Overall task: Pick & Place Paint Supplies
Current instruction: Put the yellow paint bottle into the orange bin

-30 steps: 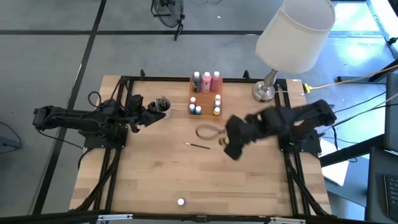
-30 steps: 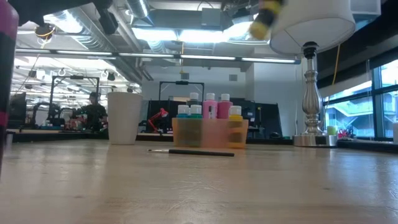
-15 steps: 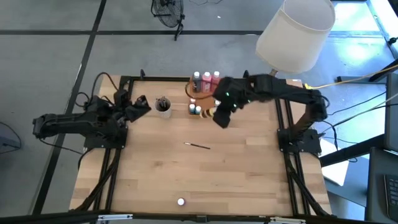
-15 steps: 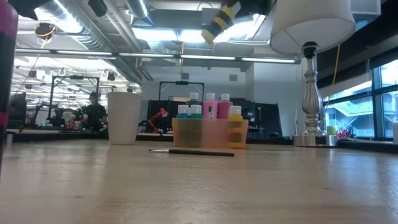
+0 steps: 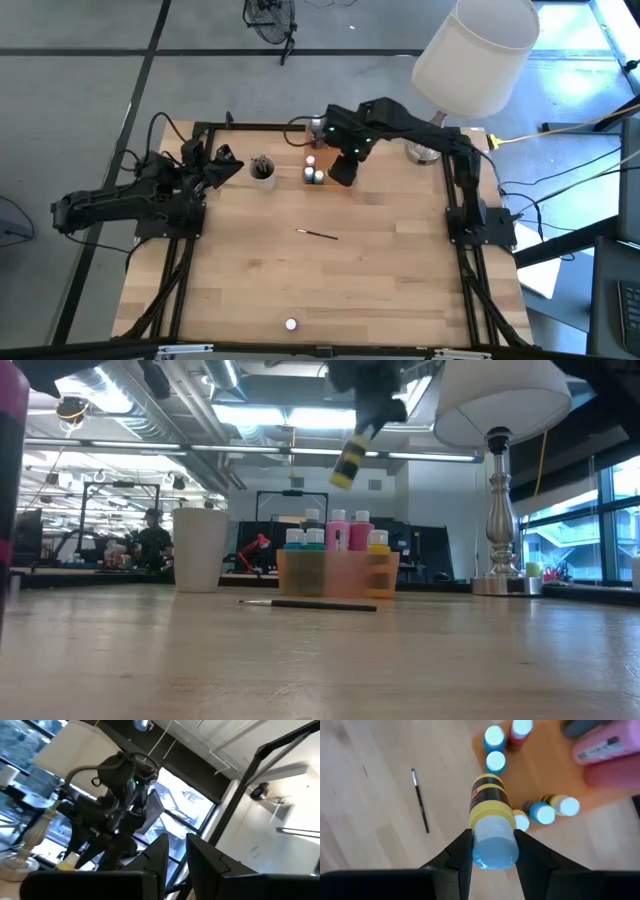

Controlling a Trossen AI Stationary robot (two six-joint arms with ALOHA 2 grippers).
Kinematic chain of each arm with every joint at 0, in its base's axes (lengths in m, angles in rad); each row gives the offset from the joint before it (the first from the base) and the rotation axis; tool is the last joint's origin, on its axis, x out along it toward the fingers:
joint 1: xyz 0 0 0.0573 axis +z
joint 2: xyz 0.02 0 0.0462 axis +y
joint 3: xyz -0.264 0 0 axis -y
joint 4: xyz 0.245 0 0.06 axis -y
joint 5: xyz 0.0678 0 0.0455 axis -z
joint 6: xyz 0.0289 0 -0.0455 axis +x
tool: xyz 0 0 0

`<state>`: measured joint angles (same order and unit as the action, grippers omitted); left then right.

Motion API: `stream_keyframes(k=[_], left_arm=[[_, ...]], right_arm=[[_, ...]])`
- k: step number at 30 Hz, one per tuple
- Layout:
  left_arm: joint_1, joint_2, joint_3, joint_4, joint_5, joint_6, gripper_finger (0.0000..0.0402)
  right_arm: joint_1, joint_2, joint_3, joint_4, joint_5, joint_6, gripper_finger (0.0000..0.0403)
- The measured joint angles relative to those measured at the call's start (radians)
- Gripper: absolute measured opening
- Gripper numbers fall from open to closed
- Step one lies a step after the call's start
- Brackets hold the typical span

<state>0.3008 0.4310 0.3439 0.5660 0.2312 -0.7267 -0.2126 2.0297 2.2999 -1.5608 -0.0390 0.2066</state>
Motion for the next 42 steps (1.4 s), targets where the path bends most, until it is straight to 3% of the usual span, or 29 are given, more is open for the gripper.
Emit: stream_keyframes(k=[4,22,42], left_arm=[[0.029,-0.002,0.0,-0.034,0.009,0.024,0.0063],[0.123,-0.001,0.0,-0.069,0.08,0.024,0.0063],[0.129,-0.001,0.0,-0.069,0.104,0.007,0.0063]], right_arm=[[0.011,0.016,0.001,0.063,0.001,-0.035,0.0118],[-0.01,0.167,-0.001,-0.01,0.032,-0.074,0.0118],[-0.044,0.297,-0.001,0.002,0.053,-0.122,0.0118]])
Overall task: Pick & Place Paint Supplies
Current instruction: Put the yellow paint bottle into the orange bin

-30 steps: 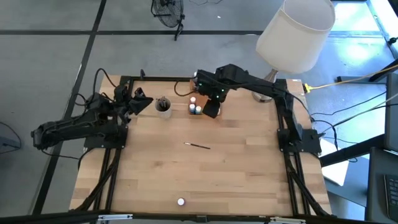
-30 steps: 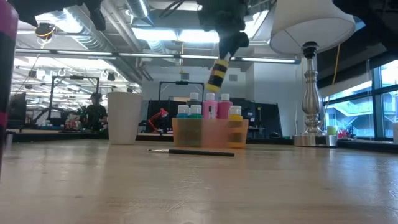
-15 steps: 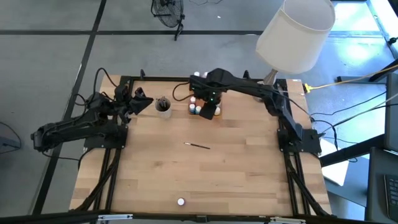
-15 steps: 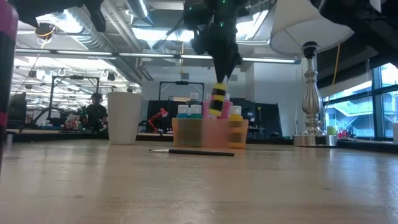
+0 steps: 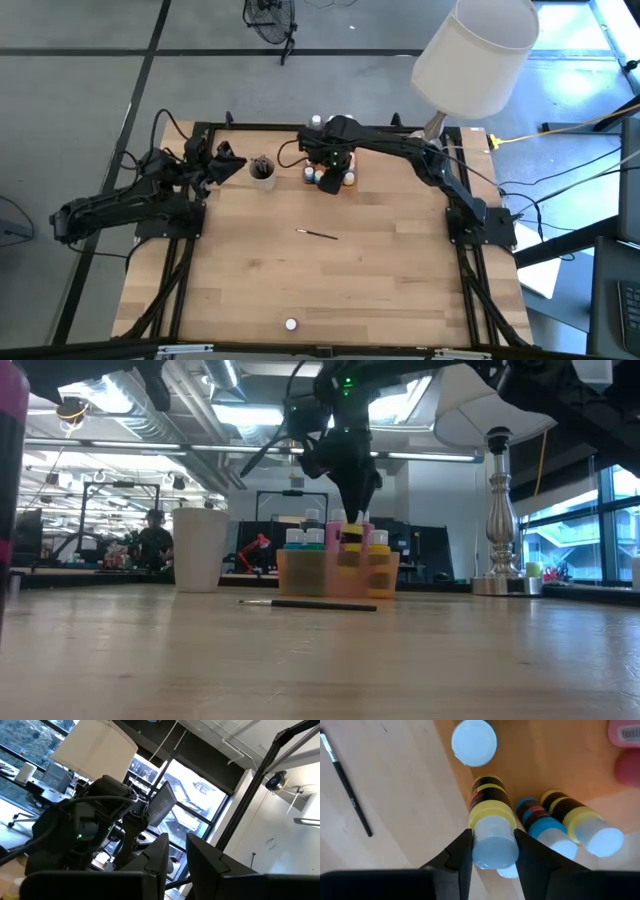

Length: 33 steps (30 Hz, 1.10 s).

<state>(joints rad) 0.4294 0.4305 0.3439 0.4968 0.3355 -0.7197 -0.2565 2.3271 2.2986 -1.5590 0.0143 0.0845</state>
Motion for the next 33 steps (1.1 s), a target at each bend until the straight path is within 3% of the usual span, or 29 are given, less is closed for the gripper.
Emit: stream_keyframes(k=[10,15,33], left_arm=[[0.0,0.0,0.0,0.0,0.001,0.0,0.0063],[0.0,0.0,0.0,0.0,0.059,0.016,0.0063],[0.0,0.0,0.0,0.0,0.044,-0.031,0.0063]], right_arm=[[-0.012,0.005,0.0,0.047,0.001,0.017,0.0118],[-0.018,0.017,0.0,0.04,0.0,0.027,0.0118],[-0.018,0.065,0.0,0.009,-0.026,-0.036,0.0118]])
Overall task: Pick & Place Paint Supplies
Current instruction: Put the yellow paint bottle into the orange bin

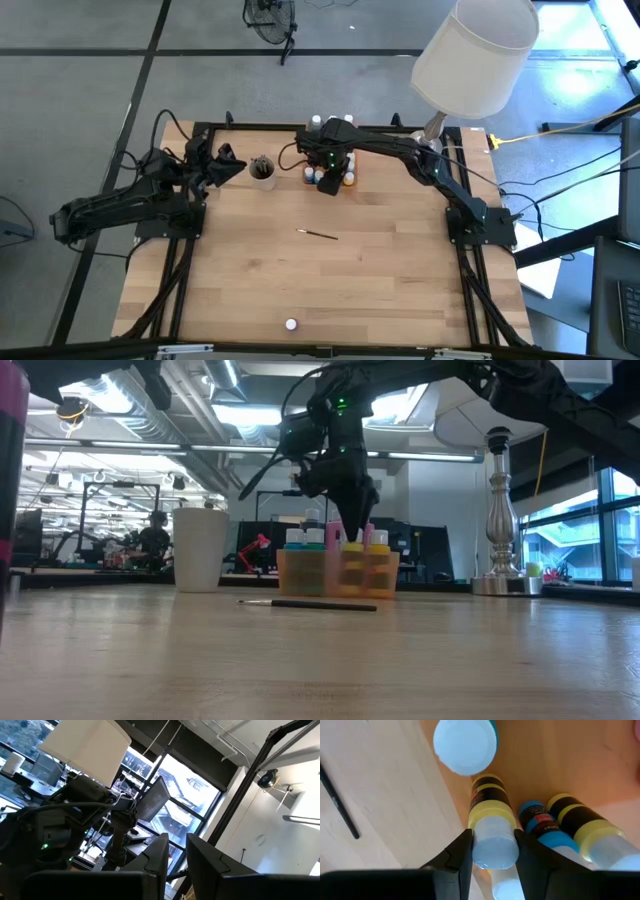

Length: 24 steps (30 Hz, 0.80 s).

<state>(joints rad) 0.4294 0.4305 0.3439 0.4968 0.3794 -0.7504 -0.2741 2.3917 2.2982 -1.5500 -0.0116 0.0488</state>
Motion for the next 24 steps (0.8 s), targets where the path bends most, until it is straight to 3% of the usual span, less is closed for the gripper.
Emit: stream_keyframes(k=[24], left_arm=[[-0.002,0.0,0.0,0.0,0.007,-0.028,0.0063]], right_arm=[[-0.002,0.0,0.0,0.014,-0.019,-0.018,0.0118]])
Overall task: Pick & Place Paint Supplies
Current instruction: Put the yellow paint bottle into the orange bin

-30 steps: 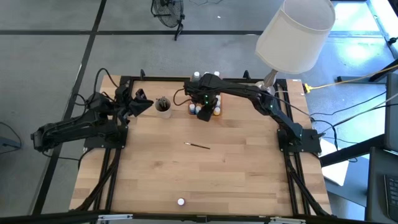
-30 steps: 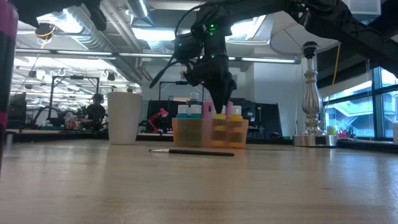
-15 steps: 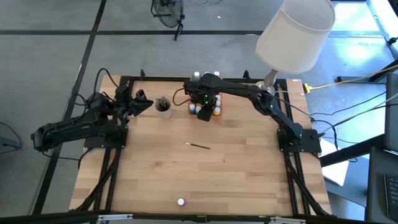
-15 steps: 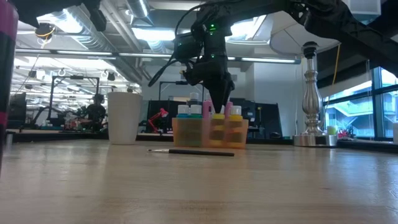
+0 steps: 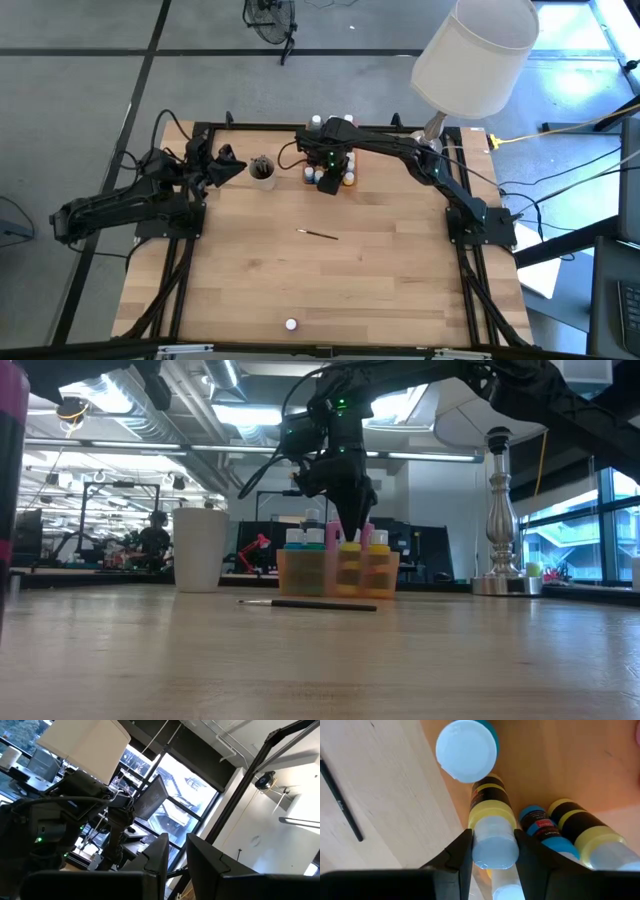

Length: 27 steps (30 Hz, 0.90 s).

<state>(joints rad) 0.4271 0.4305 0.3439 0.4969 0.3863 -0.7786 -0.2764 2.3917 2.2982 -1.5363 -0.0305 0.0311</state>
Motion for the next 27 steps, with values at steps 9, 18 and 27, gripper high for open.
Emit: stream_keyframes(k=[9,18,27], left_arm=[[0.0,0.0,0.0,0.0,0.038,-0.047,0.0063],[0.0,0.0,0.0,0.0,0.056,-0.049,0.0063],[0.0,0.0,0.0,0.0,0.055,-0.046,0.0063]], right_arm=[[0.002,0.0,0.0,0.001,-0.005,0.013,0.012],[0.02,0.0,0.0,0.021,-0.015,0.012,0.0183],[0.035,0.0,0.0,0.017,0.052,0.006,0.0189]])
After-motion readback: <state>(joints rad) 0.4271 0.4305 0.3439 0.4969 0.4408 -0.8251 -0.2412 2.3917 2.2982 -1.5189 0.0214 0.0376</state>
